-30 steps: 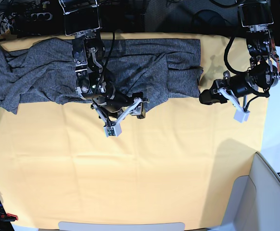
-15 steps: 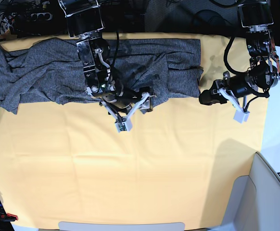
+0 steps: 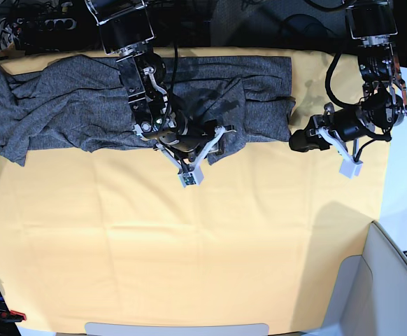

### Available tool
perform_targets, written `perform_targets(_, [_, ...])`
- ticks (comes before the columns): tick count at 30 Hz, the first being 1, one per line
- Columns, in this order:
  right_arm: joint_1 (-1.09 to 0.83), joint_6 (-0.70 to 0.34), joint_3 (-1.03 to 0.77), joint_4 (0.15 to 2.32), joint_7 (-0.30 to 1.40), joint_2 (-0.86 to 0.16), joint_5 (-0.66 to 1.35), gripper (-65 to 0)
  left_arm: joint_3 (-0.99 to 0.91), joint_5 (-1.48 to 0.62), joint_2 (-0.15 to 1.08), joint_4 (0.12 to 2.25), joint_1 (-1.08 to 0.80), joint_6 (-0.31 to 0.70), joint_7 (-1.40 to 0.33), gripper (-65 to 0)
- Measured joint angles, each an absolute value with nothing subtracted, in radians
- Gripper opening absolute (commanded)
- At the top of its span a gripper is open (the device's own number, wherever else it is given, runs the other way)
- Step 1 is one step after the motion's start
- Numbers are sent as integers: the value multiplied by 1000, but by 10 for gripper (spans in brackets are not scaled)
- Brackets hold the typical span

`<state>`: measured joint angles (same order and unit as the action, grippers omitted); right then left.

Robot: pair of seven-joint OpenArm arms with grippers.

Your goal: Fold the T-shirt properly

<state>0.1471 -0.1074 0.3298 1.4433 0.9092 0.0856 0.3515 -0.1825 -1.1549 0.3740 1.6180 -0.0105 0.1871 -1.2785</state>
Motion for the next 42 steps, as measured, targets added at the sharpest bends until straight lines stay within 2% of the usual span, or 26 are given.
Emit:
perform_targets(2, [147, -107, 330, 1443, 909, 86, 355, -650, -183, -1155, 374, 1618, -10, 187, -1279, -487])
perform_targets(9, [146, -107, 330, 1457, 913, 86, 350, -650, -183, -1155, 374, 1618, -10, 187, -1279, -487])
perform_targets(17, [112, -113, 347, 1665, 910, 51, 358, -650, -184, -1155, 374, 1618, -11, 187, -1277, -511])
perform_targets(22, [94, -108, 464, 1745, 920, -20, 346, -650, -185, -1155, 374, 1618, -10, 187, -1278, -511])
perform_targets(29, [99, -114, 680, 1777, 918, -47, 365, -650, -185, -1155, 374, 1618, -8, 187, -1275, -511])
perform_targets(39, [100, -115, 746, 1776, 916, -44, 359, -650, -185, -1155, 374, 1618, -8, 187, -1275, -511])
perform_targets(42, [99, -112, 746, 1776, 916, -44, 412, -650, -185, -1155, 374, 1618, -8, 187, -1275, -511])
